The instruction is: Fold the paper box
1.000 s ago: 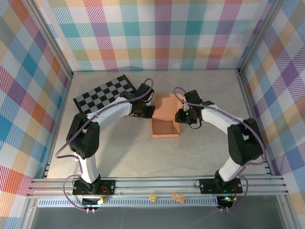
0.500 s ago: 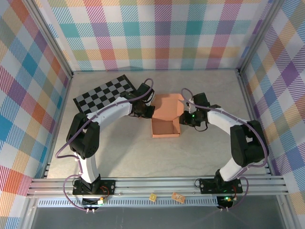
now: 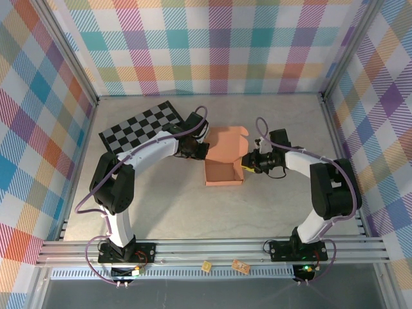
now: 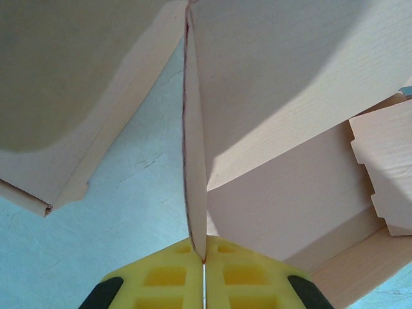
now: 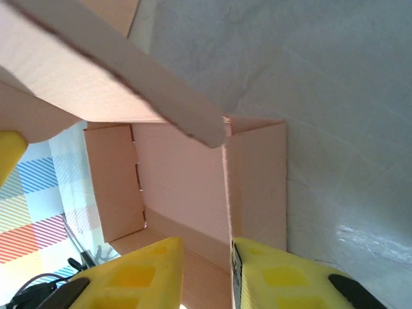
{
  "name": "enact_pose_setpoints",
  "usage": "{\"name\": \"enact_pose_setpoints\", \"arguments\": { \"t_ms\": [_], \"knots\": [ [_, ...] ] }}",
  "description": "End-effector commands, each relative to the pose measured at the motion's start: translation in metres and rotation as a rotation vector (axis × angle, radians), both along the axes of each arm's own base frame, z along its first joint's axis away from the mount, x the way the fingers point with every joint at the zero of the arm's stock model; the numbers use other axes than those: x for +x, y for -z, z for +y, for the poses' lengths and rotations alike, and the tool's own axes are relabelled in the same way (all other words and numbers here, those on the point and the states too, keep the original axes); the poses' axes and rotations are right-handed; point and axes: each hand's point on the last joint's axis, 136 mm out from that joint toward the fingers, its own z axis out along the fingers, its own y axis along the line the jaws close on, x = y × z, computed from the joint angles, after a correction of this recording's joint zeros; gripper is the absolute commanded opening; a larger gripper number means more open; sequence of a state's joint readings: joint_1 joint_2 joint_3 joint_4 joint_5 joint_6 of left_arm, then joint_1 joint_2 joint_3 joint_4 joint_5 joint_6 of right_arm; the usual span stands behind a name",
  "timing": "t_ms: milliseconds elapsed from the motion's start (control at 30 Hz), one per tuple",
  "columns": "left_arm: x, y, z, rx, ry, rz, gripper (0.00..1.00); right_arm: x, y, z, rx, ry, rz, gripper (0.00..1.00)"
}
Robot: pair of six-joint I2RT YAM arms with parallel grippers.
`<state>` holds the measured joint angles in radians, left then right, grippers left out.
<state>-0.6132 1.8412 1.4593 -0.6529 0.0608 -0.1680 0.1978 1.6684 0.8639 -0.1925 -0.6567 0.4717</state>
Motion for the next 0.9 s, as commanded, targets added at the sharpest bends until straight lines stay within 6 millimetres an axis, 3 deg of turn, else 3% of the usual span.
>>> {"name": "enact_pose_setpoints", "arguments": {
  "t_ms": [0,233,867],
  "knots": [
    [0.0,0.001,-0.001,0.014,0.01,0.009,0.08,-0.001,0.003,0.001,0.036,-0.004,0.017,0.28],
    [0.0,0.002,-0.001,0.016,0.011,0.014,0.08,-0.001,0.006,-0.009,0.04,0.038,0.025,0.3],
    [0.001,0.002,-0.003,0.012,0.009,0.014,0.08,0.001,0.021,-0.002,0.079,0.038,0.08,0.26]
  ]
}}
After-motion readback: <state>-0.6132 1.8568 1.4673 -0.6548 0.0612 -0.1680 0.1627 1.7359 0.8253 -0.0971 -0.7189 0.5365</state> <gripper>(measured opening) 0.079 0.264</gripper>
